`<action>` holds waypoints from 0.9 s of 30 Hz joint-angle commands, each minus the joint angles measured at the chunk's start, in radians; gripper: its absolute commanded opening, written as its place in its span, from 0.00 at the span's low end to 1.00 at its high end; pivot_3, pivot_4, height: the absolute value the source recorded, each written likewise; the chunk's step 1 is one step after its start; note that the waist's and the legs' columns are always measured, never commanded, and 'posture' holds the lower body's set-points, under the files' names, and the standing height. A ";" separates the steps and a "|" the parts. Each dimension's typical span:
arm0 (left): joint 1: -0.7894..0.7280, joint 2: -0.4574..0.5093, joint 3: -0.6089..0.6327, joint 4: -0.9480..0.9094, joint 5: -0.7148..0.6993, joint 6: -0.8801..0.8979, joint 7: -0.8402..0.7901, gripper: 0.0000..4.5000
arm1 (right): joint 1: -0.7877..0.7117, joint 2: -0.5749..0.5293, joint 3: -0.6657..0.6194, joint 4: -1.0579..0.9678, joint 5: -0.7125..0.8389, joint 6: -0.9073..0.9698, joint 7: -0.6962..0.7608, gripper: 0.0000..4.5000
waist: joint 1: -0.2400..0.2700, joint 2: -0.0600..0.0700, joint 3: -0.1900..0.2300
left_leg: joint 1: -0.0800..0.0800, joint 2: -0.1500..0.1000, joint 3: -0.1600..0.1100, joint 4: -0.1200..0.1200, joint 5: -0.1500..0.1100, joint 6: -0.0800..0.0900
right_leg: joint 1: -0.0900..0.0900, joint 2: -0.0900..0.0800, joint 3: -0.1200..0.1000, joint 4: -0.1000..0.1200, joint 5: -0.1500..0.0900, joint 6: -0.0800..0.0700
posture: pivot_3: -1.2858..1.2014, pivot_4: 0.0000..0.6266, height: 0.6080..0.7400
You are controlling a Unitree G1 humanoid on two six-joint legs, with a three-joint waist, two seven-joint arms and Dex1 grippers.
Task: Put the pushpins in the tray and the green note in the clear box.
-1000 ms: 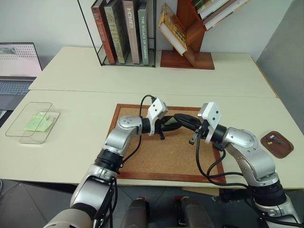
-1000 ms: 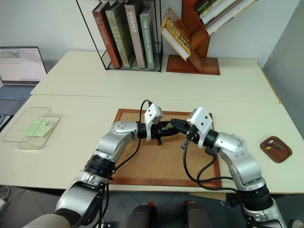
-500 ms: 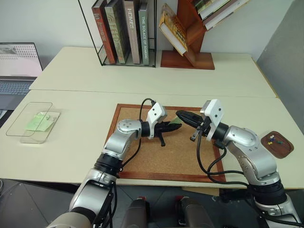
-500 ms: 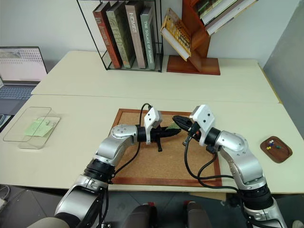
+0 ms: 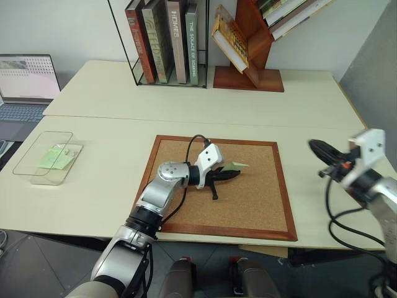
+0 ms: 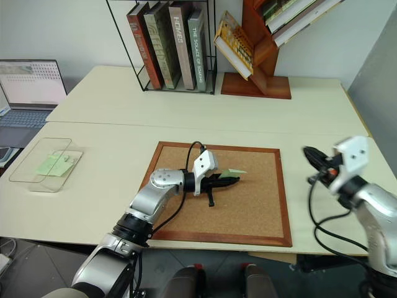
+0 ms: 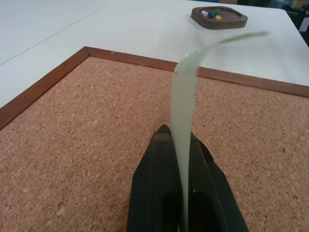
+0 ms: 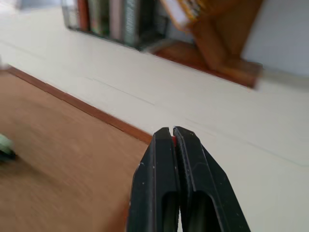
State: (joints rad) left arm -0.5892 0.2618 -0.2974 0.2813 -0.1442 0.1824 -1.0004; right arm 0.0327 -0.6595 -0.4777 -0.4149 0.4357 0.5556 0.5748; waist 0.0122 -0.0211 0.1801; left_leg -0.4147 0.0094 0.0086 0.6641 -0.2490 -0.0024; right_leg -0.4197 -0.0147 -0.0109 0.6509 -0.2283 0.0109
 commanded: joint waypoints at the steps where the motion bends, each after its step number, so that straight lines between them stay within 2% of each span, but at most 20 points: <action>1: 0.004 -0.013 -0.005 -0.081 -0.001 -0.013 0.011 0.00 | 0.107 -0.049 -0.084 0.058 -0.078 -0.041 0.000 0.00 | 0.000 0.000 0.000 | 0.001 0.000 0.000 0.000 0.000 0.000 | 0.000 0.000 0.000 0.000 0.000 0.000 | 0.52 0.24 1.00; 5: 0.015 -0.013 -0.014 -0.100 0.006 -0.015 0.014 0.00 | 0.159 -0.067 -0.075 0.139 -0.150 -0.059 -0.030 0.00 | -0.012 0.001 -0.001 | 0.004 0.000 0.003 0.000 0.000 0.000 | 0.001 0.000 0.002 0.002 0.000 0.001 | 0.52 0.24 1.00; 9: 0.022 -0.017 -0.020 -0.108 0.015 -0.018 0.020 0.00 | 0.127 -0.069 -0.055 0.223 -0.203 -0.082 -0.071 0.00 | -0.016 0.001 -0.001 | 0.013 0.001 0.005 0.000 0.000 0.000 | 0.007 0.001 0.002 0.005 0.000 0.000 | 0.52 0.24 1.00; 11: 0.024 -0.020 -0.022 -0.112 0.017 -0.017 0.023 0.00 | 0.106 -0.074 -0.033 0.271 -0.232 -0.105 -0.080 0.10 | -0.015 0.001 -0.001 | 0.016 0.001 0.004 0.000 0.000 0.000 | 0.010 0.002 0.002 0.005 -0.001 -0.001 | 0.52 0.24 1.00; 12: 0.026 -0.021 -0.023 -0.114 0.018 -0.017 0.024 0.00 | 0.089 -0.074 -0.023 0.294 -0.238 -0.111 -0.084 0.11 | -0.015 0.001 -0.001 | 0.016 0.001 0.003 0.000 0.001 0.001 | 0.010 0.002 0.002 0.006 -0.002 -0.003 | 0.52 0.24 1.00; 17: 0.029 -0.024 -0.024 -0.123 0.022 -0.016 0.036 0.00 | 0.024 -0.078 0.014 0.397 -0.263 -0.136 -0.089 0.37 | -0.014 0.002 -0.001 | 0.016 0.001 0.004 0.000 0.001 0.001 | 0.011 0.003 0.003 0.006 0.000 0.000 | 0.52 0.24 1.00; 22: 0.043 -0.021 -0.020 -0.133 0.026 -0.013 0.044 0.00 | 0.001 -0.077 0.020 0.442 -0.275 -0.142 -0.100 0.58 | -0.013 0.002 -0.001 | 0.015 0.001 0.003 -0.001 0.001 0.001 | 0.011 0.003 0.003 0.005 -0.001 -0.001 | 0.52 0.24 1.00; 27: 0.050 -0.021 -0.020 -0.140 0.027 -0.011 0.050 0.00 | -0.009 -0.079 0.012 0.460 -0.284 -0.150 -0.118 0.86 | -0.014 0.002 -0.001 | 0.015 0.000 0.004 -0.001 0.001 0.001 | 0.011 0.003 0.003 0.005 -0.001 0.000 | 0.52 0.24 1.00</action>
State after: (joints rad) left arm -0.5374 0.2423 -0.3187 0.1880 -0.1149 0.1820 -0.9549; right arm 0.0337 -0.7194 -0.4452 0.0536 0.1568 0.4267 0.4704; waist -0.0014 -0.0190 0.1789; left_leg -0.3997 0.0098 0.0125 0.6634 -0.2482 -0.0012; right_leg -0.4090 -0.0119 -0.0079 0.6556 -0.2289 0.0104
